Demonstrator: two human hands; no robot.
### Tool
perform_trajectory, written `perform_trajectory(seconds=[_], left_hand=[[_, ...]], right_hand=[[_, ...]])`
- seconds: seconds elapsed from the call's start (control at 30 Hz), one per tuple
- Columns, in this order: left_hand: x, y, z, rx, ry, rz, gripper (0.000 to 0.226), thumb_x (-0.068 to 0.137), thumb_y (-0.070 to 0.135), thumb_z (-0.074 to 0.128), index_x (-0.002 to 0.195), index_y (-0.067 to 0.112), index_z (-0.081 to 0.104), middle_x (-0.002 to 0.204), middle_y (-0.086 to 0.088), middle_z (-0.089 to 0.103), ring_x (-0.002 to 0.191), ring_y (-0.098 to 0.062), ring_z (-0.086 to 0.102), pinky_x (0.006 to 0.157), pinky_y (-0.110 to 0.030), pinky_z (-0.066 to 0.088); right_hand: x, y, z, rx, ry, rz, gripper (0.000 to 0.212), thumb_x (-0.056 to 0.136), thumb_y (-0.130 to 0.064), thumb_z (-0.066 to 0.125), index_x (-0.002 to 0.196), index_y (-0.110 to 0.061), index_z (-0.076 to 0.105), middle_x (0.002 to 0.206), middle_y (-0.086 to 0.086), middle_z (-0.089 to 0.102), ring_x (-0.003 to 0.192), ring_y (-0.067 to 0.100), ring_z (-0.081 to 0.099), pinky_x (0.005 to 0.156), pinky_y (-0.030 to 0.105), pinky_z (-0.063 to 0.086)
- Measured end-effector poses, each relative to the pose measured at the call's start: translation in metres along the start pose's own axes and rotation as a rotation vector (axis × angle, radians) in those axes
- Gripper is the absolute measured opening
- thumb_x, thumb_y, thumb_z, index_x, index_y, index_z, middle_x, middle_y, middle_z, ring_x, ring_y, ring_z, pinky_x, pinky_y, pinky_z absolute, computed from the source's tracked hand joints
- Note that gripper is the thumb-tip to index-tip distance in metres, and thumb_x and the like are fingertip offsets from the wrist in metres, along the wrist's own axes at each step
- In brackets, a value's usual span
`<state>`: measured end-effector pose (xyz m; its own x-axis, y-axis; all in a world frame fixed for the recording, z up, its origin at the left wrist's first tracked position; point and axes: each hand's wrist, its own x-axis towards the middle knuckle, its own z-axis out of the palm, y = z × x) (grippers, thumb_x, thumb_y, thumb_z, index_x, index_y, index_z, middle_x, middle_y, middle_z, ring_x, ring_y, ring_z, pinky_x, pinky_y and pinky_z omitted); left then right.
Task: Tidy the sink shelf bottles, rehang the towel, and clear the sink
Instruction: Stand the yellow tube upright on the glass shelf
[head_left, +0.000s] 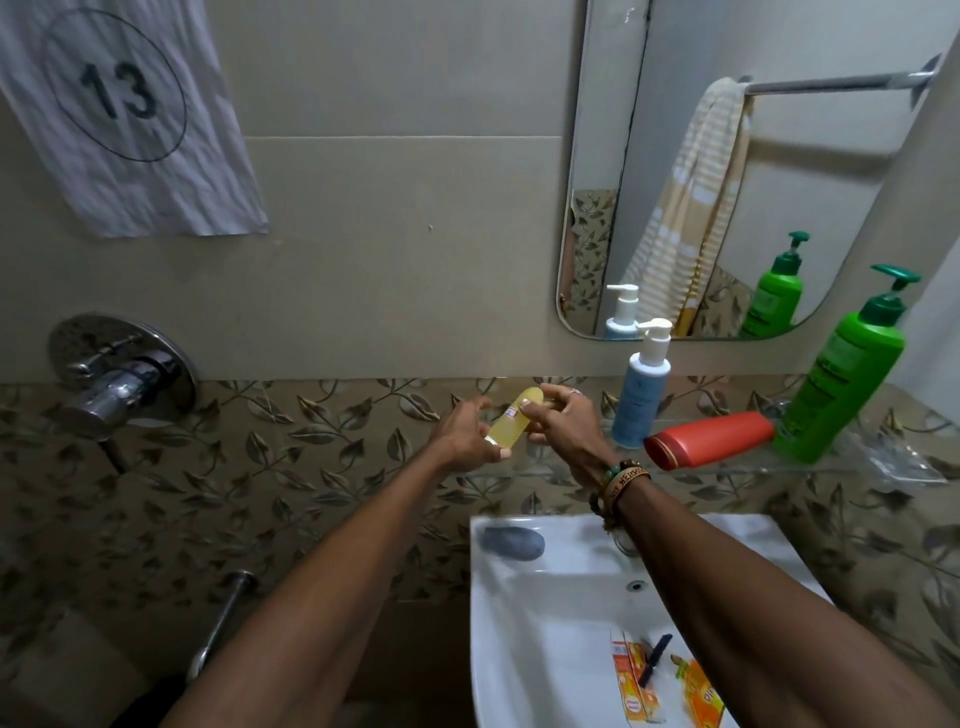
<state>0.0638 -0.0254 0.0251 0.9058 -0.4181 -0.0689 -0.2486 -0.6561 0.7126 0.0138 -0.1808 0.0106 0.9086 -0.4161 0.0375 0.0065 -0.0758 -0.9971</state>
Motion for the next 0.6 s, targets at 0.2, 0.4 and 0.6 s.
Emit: perform_trajectory(seconds=[0.2,0.4,0.6], left_hand=[[-0.01,0.007,-0.004,-0.043,-0.051,0.09,0.076,0.074,0.007,0.082,0.141,0.016,0.048,0.123,-0.01,0.064,0.105,-0.024,0.063,0.091,-0.043,0.056],[-0.017,0.013,-0.007,-0.175,-0.05,0.106,0.066,0.072,0.008,0.084,0.131,0.011,0.055,0.116,-0.01,0.068,0.103,-0.025,0.066,0.091,-0.045,0.057],[-0.02,0.017,-0.007,-0.178,-0.031,0.095,0.064,0.071,0.003,0.084,0.128,0.008,0.056,0.115,-0.01,0.069,0.102,-0.025,0.067,0.091,-0.045,0.057]], right_hand=[[-0.009,-0.016,-0.002,0.162,-0.175,-0.003,0.039,0.08,-0.004,0.08,0.116,-0.007,0.068,0.107,0.011,0.074,0.096,0.026,0.073,0.069,0.03,0.059],[-0.017,-0.029,-0.003,0.133,-0.216,-0.06,0.043,0.079,-0.004,0.08,0.117,-0.017,0.064,0.113,0.007,0.07,0.102,0.021,0.069,0.071,0.026,0.06],[-0.022,-0.033,-0.002,0.098,-0.283,-0.065,0.05,0.079,0.0,0.079,0.125,-0.012,0.062,0.116,0.007,0.07,0.104,0.019,0.069,0.074,0.026,0.059]])
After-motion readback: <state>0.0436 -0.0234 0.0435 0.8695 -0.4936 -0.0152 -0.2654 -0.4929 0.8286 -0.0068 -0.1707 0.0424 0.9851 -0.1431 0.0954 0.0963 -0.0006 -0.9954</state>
